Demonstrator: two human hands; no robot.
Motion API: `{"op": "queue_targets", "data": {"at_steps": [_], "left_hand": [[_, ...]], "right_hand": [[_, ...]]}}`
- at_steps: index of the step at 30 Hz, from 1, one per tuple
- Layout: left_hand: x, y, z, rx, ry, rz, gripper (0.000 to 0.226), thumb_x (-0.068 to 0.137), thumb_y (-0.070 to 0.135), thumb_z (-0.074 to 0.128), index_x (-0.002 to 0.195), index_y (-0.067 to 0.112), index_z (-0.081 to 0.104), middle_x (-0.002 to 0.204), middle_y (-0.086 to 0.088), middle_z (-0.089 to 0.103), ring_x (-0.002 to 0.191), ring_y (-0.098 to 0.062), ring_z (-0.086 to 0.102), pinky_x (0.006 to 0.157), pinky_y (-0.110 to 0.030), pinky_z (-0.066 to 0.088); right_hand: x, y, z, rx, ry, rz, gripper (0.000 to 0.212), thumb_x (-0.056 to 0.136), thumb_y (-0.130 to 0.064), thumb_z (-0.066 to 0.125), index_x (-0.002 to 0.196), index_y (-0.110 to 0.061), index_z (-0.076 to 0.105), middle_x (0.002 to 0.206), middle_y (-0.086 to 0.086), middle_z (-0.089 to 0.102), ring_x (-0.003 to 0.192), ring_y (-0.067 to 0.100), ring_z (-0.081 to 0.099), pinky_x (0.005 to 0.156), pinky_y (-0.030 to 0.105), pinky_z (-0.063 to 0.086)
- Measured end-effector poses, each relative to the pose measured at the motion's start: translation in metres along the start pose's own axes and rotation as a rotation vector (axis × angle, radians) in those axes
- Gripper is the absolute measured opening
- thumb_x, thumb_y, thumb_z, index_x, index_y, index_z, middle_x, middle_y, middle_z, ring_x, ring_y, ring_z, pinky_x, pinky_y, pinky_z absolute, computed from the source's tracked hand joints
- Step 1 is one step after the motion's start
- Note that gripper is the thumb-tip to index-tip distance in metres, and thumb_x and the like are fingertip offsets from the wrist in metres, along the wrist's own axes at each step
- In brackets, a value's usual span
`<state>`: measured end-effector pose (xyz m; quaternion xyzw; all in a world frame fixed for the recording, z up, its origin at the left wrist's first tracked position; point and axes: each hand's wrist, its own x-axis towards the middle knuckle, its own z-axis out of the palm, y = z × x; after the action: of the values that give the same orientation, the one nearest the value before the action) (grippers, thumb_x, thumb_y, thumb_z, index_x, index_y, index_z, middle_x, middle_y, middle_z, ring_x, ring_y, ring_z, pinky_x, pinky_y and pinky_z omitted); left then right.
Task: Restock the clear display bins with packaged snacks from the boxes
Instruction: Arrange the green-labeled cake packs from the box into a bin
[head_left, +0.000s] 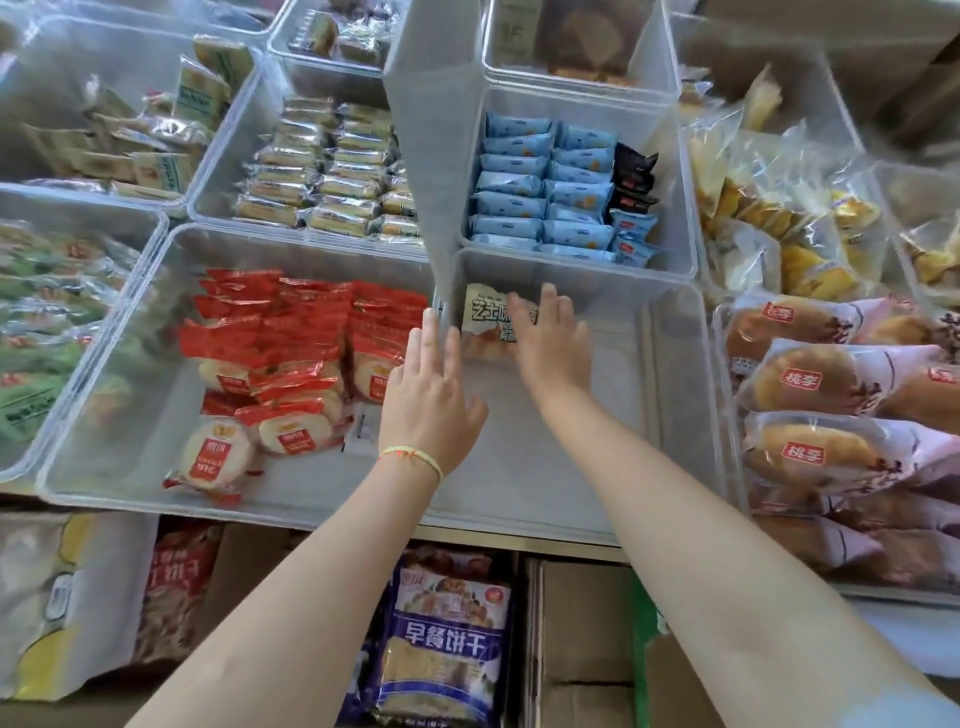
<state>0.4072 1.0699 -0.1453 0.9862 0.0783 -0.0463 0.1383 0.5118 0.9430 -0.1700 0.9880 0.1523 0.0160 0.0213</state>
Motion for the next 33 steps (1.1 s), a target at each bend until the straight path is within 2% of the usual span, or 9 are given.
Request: {"op": "queue_targets", "data": {"at_steps": [5, 9, 11, 16, 25, 27, 29, 31, 33], "left_hand": [[0.001, 0.002, -0.002, 0.012, -0.007, -0.001, 0.079, 0.093, 0.037, 0.046, 0.157, 0.011, 0.008, 0.163, -0.013, -0.014, 0.151, -0.03, 0.005, 0.114, -0.042, 0.032], [0.002, 0.0, -0.001, 0.019, -0.007, 0.002, 0.08, 0.093, 0.039, 0.046, 0.157, 0.011, 0.006, 0.163, -0.014, -0.015, 0.151, -0.031, 0.004, 0.114, -0.042, 0.032], [0.002, 0.0, 0.0, 0.033, -0.006, 0.006, 0.081, 0.093, 0.039, 0.046, 0.157, 0.011, 0.005, 0.163, -0.014, -0.015, 0.151, -0.031, 0.005, 0.113, -0.042, 0.033], [0.003, 0.0, 0.001, 0.063, -0.013, 0.005, 0.08, 0.093, 0.039, 0.045, 0.157, 0.012, 0.006, 0.162, -0.015, -0.016, 0.151, -0.031, 0.003, 0.113, -0.042, 0.032], [-0.026, 0.01, -0.041, 0.098, -0.11, 0.063, 0.08, 0.093, 0.039, 0.049, 0.156, 0.016, 0.007, 0.163, -0.014, -0.013, 0.151, -0.032, -0.011, 0.121, -0.048, 0.008], [-0.045, 0.021, -0.054, 0.039, -0.103, 0.088, 0.071, 0.091, 0.035, 0.051, 0.152, 0.017, 0.021, 0.163, -0.012, 0.003, 0.151, -0.03, 0.002, 0.119, -0.046, 0.015], [-0.065, 0.033, -0.063, -0.039, -0.102, 0.107, 0.057, 0.091, 0.032, 0.051, 0.144, 0.016, 0.037, 0.153, -0.011, 0.029, 0.142, -0.029, 0.026, 0.112, -0.042, 0.028], [-0.082, 0.049, -0.073, -0.165, -0.115, 0.117, 0.042, 0.093, 0.031, 0.05, 0.132, 0.016, 0.052, 0.135, -0.008, 0.05, 0.125, -0.028, 0.046, 0.101, -0.038, 0.04], [-0.099, 0.066, -0.081, -0.303, -0.134, 0.122, 0.03, 0.094, 0.029, 0.05, 0.119, 0.019, 0.063, 0.12, -0.004, 0.064, 0.111, -0.025, 0.058, 0.09, -0.034, 0.046]], "right_hand": [[-0.009, -0.012, 0.006, -0.124, -0.043, -0.111, 0.058, 0.076, -0.023, 0.082, 0.13, -0.033, 0.064, 0.12, 0.01, 0.066, 0.103, 0.036, 0.063, 0.058, 0.032, 0.05], [-0.002, -0.014, 0.019, -0.082, -0.196, -0.087, 0.061, 0.103, -0.031, 0.045, 0.157, -0.039, 0.019, 0.156, 0.011, 0.033, 0.138, 0.041, 0.032, 0.095, 0.043, 0.046], [0.005, -0.013, 0.013, -0.007, -0.25, -0.034, 0.059, 0.103, -0.042, 0.037, 0.157, -0.042, 0.015, 0.16, 0.01, 0.026, 0.141, 0.043, 0.026, 0.106, 0.048, 0.036], [0.01, -0.012, 0.0, -0.009, -0.31, -0.025, 0.063, 0.099, -0.047, 0.043, 0.156, -0.045, 0.016, 0.16, 0.008, 0.027, 0.138, 0.041, 0.033, 0.105, 0.047, 0.037], [-0.045, 0.012, -0.066, 0.079, -0.234, 0.039, 0.059, 0.101, -0.023, 0.046, 0.155, -0.032, 0.024, 0.162, 0.013, 0.02, 0.13, 0.039, 0.043, 0.097, 0.044, 0.045], [-0.064, 0.015, -0.091, 0.132, -0.22, 0.045, 0.047, 0.099, -0.022, 0.045, 0.146, -0.023, 0.04, 0.153, 0.014, 0.033, 0.125, 0.038, 0.048, 0.092, 0.044, 0.047], [-0.089, 0.016, -0.118, 0.257, -0.173, 0.069, 0.026, 0.099, -0.023, 0.045, 0.119, -0.014, 0.06, 0.12, 0.012, 0.053, 0.105, 0.036, 0.057, 0.078, 0.039, 0.049], [-0.128, 0.019, -0.142, 0.452, -0.146, 0.114, 0.022, 0.098, -0.026, 0.049, 0.082, -0.014, 0.058, 0.081, 0.004, 0.056, 0.079, 0.031, 0.057, 0.062, 0.033, 0.042], [-0.177, 0.024, -0.161, 0.6, -0.177, 0.13, 0.034, 0.098, -0.027, 0.053, 0.066, -0.014, 0.049, 0.064, 0.002, 0.05, 0.066, 0.028, 0.051, 0.058, 0.033, 0.035]]}}
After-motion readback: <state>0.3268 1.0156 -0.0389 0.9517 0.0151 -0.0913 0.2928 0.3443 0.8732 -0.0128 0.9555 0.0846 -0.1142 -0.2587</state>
